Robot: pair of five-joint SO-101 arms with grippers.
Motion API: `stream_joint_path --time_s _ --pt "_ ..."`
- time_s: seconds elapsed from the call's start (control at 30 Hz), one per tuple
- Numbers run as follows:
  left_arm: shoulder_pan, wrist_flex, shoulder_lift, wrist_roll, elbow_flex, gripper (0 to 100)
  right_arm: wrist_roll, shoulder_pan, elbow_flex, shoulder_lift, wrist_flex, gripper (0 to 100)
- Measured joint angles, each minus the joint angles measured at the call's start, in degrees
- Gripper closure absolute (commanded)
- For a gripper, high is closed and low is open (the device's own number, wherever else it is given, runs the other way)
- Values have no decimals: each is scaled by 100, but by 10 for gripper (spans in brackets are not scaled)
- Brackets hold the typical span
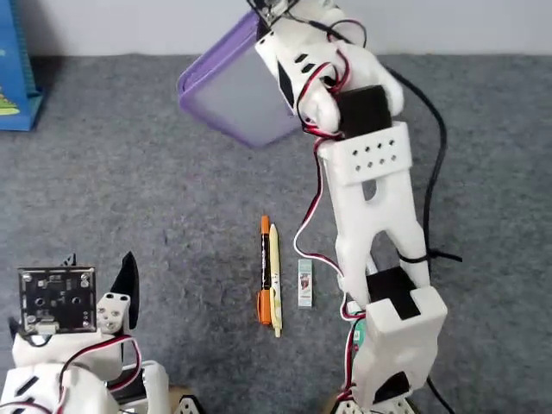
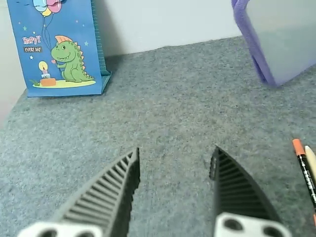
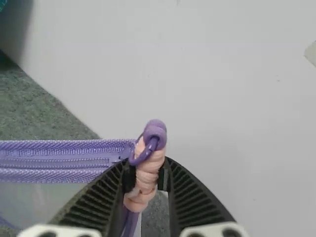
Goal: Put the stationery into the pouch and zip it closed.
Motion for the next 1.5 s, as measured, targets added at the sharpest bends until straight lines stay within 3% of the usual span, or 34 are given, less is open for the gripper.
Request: stream_joint_path --time_s 0.2,0.43,0.57,0.73,1.0,1.5 --pt "0 0 0 18 0 775 44 185 -765 0 949 991" --pt "0 0 -35 44 0 775 1046 141 -730 0 1213 991" --pt "0 0 -35 44 0 775 1705 -264 -466 0 1319 991" --pt "0 0 -35 44 0 775 2259 -967 -440 -9 2207 991" --pt "0 0 -35 44 0 775 2374 -1521 -440 -9 3701 991" --pt "0 141 -35 35 -97 775 2374 -1635 1011 -1029 3727 991"
